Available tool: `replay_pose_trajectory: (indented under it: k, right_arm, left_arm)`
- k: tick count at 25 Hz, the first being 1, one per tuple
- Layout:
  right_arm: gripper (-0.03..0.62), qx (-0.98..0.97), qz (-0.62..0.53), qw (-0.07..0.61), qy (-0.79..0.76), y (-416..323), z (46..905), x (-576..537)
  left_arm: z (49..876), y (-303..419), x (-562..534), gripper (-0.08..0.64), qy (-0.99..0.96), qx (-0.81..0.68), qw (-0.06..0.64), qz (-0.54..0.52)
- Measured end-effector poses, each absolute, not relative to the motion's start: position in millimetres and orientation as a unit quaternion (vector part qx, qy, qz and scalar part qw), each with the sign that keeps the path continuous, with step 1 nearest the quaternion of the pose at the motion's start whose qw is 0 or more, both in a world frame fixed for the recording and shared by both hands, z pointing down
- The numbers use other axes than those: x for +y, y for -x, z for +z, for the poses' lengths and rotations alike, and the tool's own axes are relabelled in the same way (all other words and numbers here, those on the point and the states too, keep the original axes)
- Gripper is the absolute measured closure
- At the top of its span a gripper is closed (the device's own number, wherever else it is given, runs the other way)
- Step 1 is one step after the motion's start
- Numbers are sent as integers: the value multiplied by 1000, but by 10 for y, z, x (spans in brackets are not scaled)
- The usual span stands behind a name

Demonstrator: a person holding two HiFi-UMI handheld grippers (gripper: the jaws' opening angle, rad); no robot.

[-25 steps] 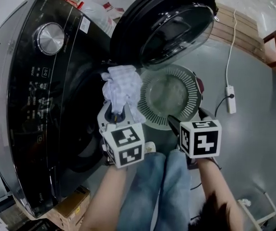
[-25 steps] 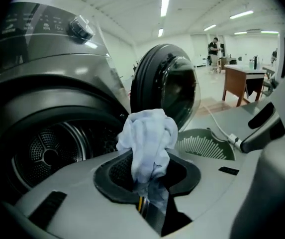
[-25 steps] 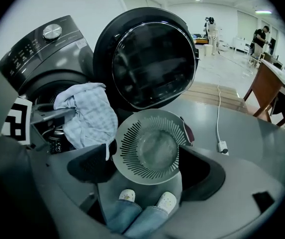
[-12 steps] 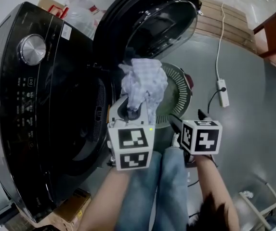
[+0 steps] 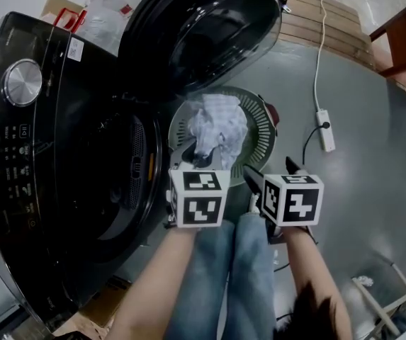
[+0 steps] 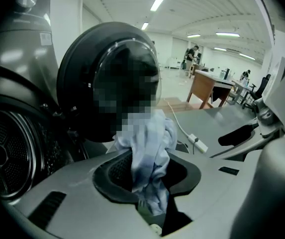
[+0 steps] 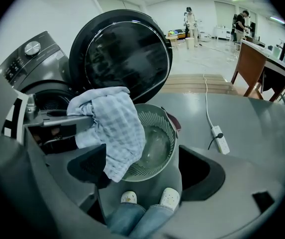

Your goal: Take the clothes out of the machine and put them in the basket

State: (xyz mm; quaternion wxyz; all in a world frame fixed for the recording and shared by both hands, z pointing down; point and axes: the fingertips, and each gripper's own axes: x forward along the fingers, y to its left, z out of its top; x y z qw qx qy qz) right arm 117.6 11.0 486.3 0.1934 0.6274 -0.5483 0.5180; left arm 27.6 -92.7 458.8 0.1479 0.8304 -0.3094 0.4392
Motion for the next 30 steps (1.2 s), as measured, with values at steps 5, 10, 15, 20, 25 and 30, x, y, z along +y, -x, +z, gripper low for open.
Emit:
replay_pose_trajectory:
  k: [5,10,15,20,25,30]
  right_arm:
    - [137,-553,523,197,-618,-1150,5109,115]
    - [143,-554,528,192,-614,-1171,5474,5]
    - [154,-556,524,232,-601,-1179,5883,-68]
    - [223,-553,517,254,-602,-1198,6116,-96]
    - [399,-541,511,273,-609,-1261,6227,-149]
    - [431,-538,514,277,-608,-1286,6254,-167]
  left_arm:
    - [5093,-235,-924,453,-818,-296,168,464]
    - [5643,-229,-984,453,-805,-287,187,484]
    - [6118,-205,-999,451,-791,-278,205,505]
    - [6557,-140,-1041,446,-773,-279,233,520]
    - [6902,23,-1043,431,-741,-284,263,548]
    - [6966,67,-1119,299,-730,-310,264,549]
